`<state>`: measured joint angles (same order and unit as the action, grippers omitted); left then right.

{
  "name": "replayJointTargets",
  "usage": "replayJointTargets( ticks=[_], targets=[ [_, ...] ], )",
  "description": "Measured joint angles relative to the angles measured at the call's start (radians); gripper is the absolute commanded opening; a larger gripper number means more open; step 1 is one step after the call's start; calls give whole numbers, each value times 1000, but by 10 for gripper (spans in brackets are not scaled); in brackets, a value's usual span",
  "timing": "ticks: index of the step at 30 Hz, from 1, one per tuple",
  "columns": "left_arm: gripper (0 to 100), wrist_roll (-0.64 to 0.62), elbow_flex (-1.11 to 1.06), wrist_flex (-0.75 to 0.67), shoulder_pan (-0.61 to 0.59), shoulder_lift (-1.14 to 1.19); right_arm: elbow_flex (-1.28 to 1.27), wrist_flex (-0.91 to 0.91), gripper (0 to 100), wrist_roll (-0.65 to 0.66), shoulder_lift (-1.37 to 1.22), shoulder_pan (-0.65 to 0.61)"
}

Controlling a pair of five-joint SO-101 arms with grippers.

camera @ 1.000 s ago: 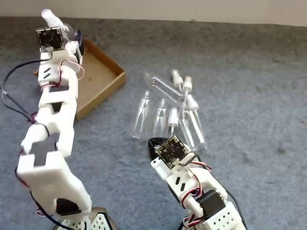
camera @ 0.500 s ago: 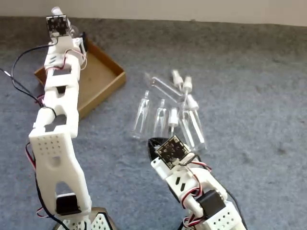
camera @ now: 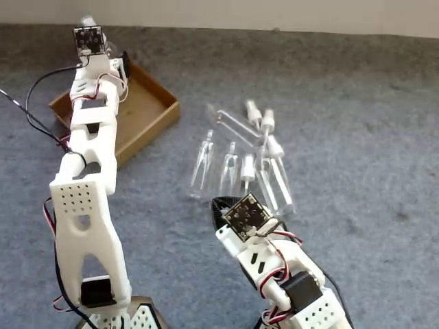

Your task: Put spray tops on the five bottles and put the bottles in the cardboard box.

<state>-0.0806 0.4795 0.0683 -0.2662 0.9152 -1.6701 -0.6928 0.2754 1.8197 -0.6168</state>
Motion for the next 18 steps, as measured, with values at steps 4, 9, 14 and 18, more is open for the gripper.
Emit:
replayJointTargets(
  ticks=[4,9,14,18],
  targets=[
    [185,0,0,9,0,0,0,0,5,0,0,0],
    [286,2,2,41,-5,0,0,0,5,0,0,0],
    [295,2,0,51,-5,5,0,0,5,0,0,0],
    [296,2,0,51,-5,5,0,0,5,0,0,32]
  ],
)
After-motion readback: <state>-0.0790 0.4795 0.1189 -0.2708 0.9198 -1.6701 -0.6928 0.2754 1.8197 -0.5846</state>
